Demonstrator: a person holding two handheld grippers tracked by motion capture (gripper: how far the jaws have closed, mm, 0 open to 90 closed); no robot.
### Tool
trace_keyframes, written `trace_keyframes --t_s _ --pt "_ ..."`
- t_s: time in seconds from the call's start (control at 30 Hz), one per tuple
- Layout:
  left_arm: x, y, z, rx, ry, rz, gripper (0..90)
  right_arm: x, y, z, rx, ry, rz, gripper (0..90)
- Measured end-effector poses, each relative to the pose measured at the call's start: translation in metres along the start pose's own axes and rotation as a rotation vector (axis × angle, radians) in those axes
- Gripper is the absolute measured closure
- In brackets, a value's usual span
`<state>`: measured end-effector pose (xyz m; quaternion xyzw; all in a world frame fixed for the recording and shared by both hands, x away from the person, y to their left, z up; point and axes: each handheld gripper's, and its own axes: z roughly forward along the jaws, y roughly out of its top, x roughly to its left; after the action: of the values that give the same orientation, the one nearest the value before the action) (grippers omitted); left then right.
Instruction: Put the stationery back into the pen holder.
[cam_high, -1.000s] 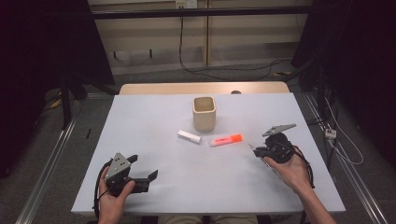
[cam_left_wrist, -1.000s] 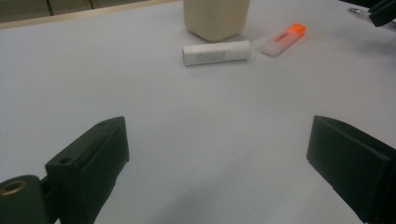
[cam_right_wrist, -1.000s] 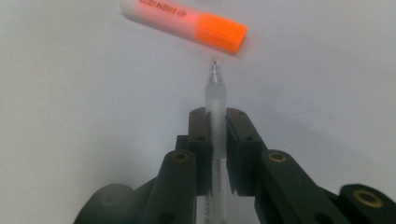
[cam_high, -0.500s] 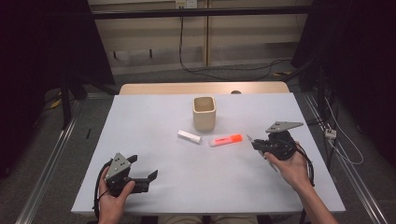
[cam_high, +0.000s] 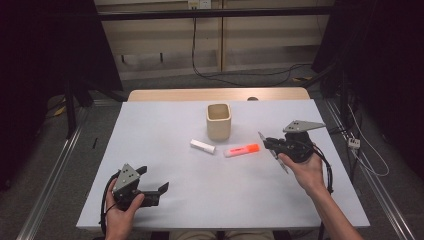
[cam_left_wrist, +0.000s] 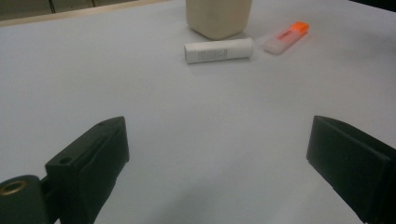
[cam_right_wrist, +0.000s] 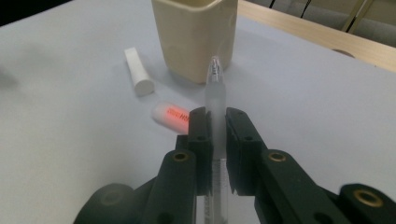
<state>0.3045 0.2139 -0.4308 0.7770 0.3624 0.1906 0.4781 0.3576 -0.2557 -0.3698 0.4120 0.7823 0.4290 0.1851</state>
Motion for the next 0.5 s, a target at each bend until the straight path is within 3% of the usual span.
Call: trace_keyframes --t_s 0.5 --pt "0.001 -0.001 -0.001 0.002 0.014 -0.006 5.6 -0.001 0.029 0.014 -0.139 0.056 -0.027 81.3"
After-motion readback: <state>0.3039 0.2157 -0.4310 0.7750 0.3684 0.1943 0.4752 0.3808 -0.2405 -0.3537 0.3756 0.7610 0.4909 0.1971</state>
